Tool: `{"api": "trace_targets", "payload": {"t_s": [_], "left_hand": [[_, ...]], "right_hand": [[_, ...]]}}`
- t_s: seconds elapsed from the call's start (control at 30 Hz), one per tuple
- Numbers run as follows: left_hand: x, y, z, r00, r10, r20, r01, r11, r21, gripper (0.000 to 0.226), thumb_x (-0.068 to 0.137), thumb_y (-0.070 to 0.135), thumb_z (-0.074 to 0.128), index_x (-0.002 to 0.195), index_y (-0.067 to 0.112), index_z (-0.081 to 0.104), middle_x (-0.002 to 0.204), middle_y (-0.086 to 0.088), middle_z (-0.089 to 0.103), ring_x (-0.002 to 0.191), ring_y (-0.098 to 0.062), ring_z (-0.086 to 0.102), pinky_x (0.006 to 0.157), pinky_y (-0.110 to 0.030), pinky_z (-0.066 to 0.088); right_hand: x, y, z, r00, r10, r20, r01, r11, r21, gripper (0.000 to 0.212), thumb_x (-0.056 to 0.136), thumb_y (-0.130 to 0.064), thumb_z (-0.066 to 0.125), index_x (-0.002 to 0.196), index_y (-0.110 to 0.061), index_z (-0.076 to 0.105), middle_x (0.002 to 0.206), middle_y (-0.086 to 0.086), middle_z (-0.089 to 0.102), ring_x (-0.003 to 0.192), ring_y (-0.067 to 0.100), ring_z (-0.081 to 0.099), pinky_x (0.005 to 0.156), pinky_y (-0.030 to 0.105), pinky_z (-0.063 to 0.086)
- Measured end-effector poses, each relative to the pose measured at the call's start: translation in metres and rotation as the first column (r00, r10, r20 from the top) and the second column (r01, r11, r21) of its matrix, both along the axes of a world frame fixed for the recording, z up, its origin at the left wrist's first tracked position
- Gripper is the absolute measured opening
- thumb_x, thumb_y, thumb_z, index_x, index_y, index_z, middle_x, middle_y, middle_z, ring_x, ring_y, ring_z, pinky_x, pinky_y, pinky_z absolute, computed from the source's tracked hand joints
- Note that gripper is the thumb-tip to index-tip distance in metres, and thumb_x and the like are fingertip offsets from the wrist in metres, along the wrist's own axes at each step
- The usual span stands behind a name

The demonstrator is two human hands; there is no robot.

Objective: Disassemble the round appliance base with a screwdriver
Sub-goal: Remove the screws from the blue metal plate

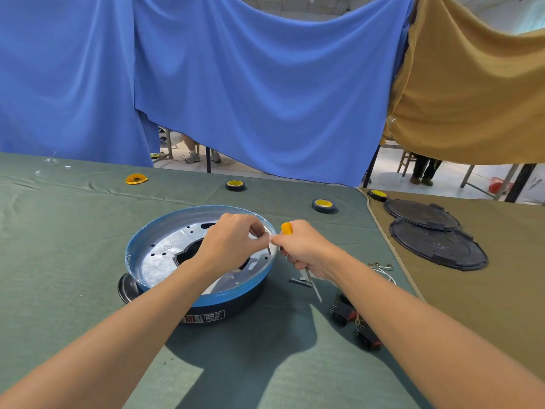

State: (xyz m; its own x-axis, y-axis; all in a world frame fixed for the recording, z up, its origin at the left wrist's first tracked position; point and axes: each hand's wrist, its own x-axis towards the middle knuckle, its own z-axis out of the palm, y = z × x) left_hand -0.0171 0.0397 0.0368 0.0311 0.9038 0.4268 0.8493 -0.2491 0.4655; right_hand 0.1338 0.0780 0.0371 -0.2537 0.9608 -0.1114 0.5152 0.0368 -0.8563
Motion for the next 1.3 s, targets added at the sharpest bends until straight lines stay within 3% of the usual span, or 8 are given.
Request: {"api": "trace_targets", "payload": {"t_s": [0.17, 0.3, 0.47, 0.6, 0.73, 0.87, 1.03, 1.3], "left_hand": [[0.002, -0.003, 0.014, 0.989, 0.006, 0.151, -0.016, 0.998, 0.067, 0.016, 0.088, 0.028, 0.065, 0.092, 0.015, 0.074, 0.083, 0.008, 0.069, 0.083, -0.011, 0.064, 0.080, -0.033, 0.054], [0.011, -0.002, 0.023, 0.981, -0.004, 0.193, -0.013, 0.996, 0.088, 0.018, 0.089, 0.029, 0.066, 0.094, 0.014, 0.074, 0.080, 0.009, 0.067, 0.078, -0.007, 0.063, 0.072, -0.026, 0.055], [0.018, -0.002, 0.021, 0.972, 0.011, 0.234, -0.020, 0.999, 0.035, 0.022, 0.092, 0.031, 0.063, 0.100, 0.012, 0.072, 0.092, 0.001, 0.071, 0.076, -0.004, 0.060, 0.063, -0.013, 0.046], [0.014, -0.010, 0.013, 0.998, 0.049, -0.025, -0.053, 0.983, -0.175, 0.053, 0.089, 0.061, 0.053, 0.118, 0.017, 0.058, 0.114, 0.001, 0.064, 0.100, -0.017, 0.058, 0.085, -0.037, 0.052], [0.009, -0.030, 0.005, 0.940, 0.005, -0.342, -0.121, 0.940, -0.318, 0.088, 0.072, 0.087, 0.040, 0.129, 0.019, 0.044, 0.134, -0.008, 0.050, 0.120, -0.028, 0.045, 0.093, -0.042, 0.043], [0.008, -0.048, 0.000, 0.827, -0.082, -0.556, -0.203, 0.879, -0.432, 0.097, 0.070, 0.088, 0.044, 0.142, 0.024, 0.033, 0.139, -0.016, 0.039, 0.129, -0.037, 0.035, 0.099, -0.048, 0.036], [0.004, -0.060, -0.002, 0.797, -0.049, -0.602, -0.240, 0.889, -0.390, 0.074, 0.080, 0.066, 0.060, 0.139, 0.026, 0.038, 0.129, -0.016, 0.044, 0.117, -0.037, 0.043, 0.096, -0.049, 0.038], [-0.004, -0.054, -0.002, 0.834, -0.093, -0.545, -0.150, 0.911, -0.385, 0.069, 0.082, 0.040, 0.068, 0.144, 0.036, 0.039, 0.122, -0.010, 0.057, 0.109, -0.032, 0.053, 0.085, -0.042, 0.050]], "right_hand": [[0.016, -0.004, 0.018, 0.999, 0.048, 0.004, -0.048, 0.977, 0.207, 0.028, 0.089, -0.030, 0.062, 0.075, -0.010, 0.048, 0.069, 0.010, 0.043, 0.047, 0.016, 0.025, 0.042, 0.025, 0.022], [0.026, -0.011, 0.031, 0.977, 0.211, -0.019, -0.202, 0.953, 0.226, 0.031, 0.090, -0.022, 0.061, 0.092, 0.009, 0.061, 0.050, -0.008, 0.045, 0.041, 0.011, 0.022, 0.042, 0.024, 0.019], [0.029, -0.019, 0.033, 0.976, 0.203, 0.078, -0.217, 0.924, 0.315, 0.013, 0.088, -0.021, 0.067, 0.084, -0.011, 0.074, 0.077, 0.001, 0.072, 0.048, 0.004, 0.048, 0.048, 0.025, 0.038], [0.040, -0.009, 0.025, 0.907, 0.043, 0.420, -0.197, 0.923, 0.331, 0.007, 0.080, -0.016, 0.069, 0.074, -0.013, 0.072, 0.080, 0.008, 0.071, 0.069, 0.015, 0.060, 0.061, 0.026, 0.046], [0.043, -0.003, 0.001, 0.758, -0.055, 0.650, -0.169, 0.946, 0.278, 0.009, 0.082, -0.019, 0.068, 0.089, -0.013, 0.068, 0.096, 0.015, 0.065, 0.089, 0.033, 0.062, 0.079, 0.040, 0.054], [0.036, -0.002, -0.021, 0.694, -0.140, 0.706, -0.144, 0.934, 0.327, 0.015, 0.084, -0.020, 0.063, 0.096, -0.012, 0.063, 0.102, 0.016, 0.063, 0.091, 0.037, 0.061, 0.070, 0.038, 0.048], [0.028, -0.002, -0.026, 0.701, -0.125, 0.702, -0.132, 0.945, 0.299, 0.008, 0.085, -0.020, 0.058, 0.082, -0.013, 0.055, 0.089, 0.010, 0.058, 0.085, 0.034, 0.059, 0.064, 0.036, 0.044], [0.027, -0.014, 0.004, 0.917, -0.155, 0.366, -0.040, 0.880, 0.473, 0.052, 0.094, -0.038, 0.053, 0.051, -0.016, 0.035, 0.054, 0.003, 0.040, 0.059, 0.024, 0.043, 0.057, 0.033, 0.038]]}}
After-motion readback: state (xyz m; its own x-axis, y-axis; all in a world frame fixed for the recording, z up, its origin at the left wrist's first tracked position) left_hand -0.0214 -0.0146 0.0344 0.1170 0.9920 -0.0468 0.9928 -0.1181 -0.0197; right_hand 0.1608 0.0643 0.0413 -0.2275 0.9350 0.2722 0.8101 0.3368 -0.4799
